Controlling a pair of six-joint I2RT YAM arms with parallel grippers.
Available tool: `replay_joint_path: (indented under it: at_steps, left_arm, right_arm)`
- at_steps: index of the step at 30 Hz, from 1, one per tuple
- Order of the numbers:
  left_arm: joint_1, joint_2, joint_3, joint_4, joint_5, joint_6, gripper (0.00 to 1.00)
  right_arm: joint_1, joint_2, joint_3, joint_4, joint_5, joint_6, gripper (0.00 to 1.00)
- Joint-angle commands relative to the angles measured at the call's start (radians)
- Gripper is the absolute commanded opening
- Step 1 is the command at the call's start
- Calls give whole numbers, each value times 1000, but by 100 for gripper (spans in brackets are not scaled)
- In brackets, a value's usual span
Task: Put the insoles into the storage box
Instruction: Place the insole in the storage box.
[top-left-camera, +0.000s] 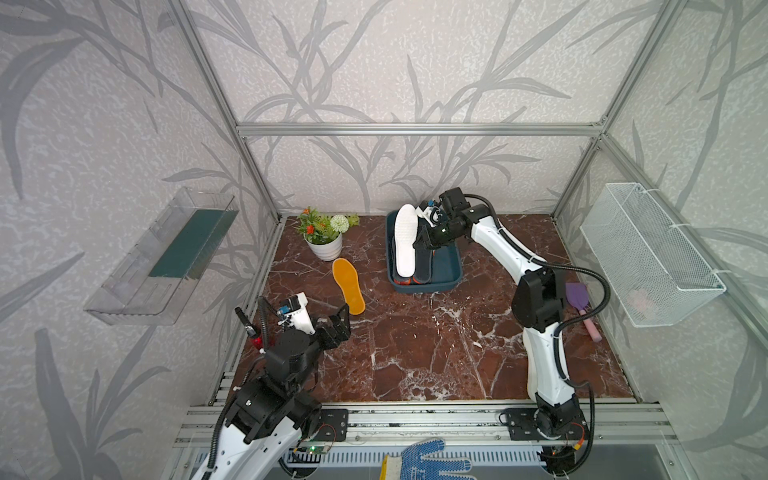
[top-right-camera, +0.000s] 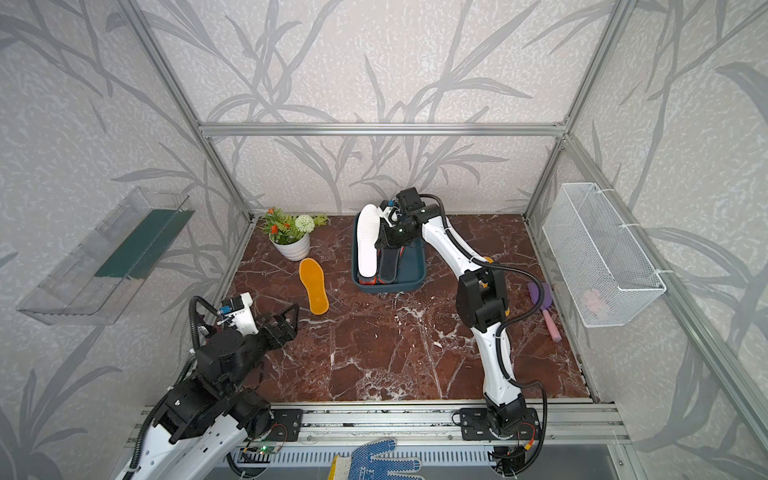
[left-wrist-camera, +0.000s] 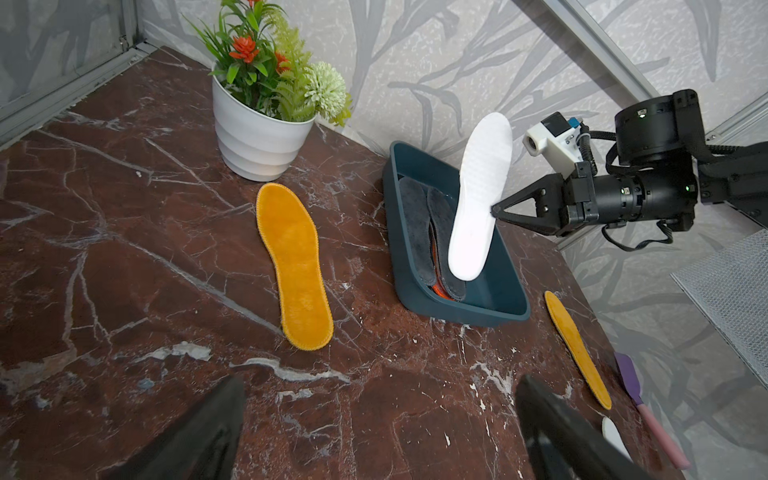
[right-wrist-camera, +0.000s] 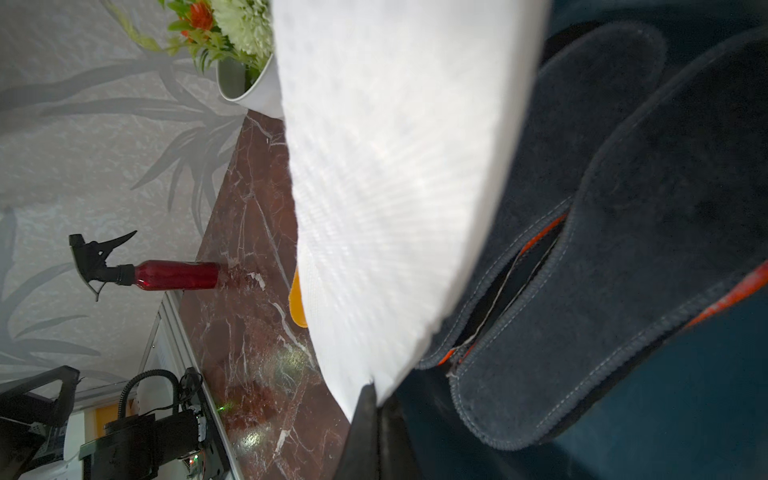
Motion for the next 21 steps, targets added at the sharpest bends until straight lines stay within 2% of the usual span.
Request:
replay_joint_path:
  at_steps: [1, 6, 21]
  left_arm:
    - [0, -7, -6, -46, -31, -20, 99]
    - [0, -8, -4, -51, -34, -19, 99]
    - [1, 0, -5, -42, -38, -20, 99]
  right_arm:
    - [-10, 108, 191, -184, -64, -43, 0]
    - [-9, 269, 418, -270, -58, -33, 0]
    - [-3, 356, 432, -198, -21, -10, 0]
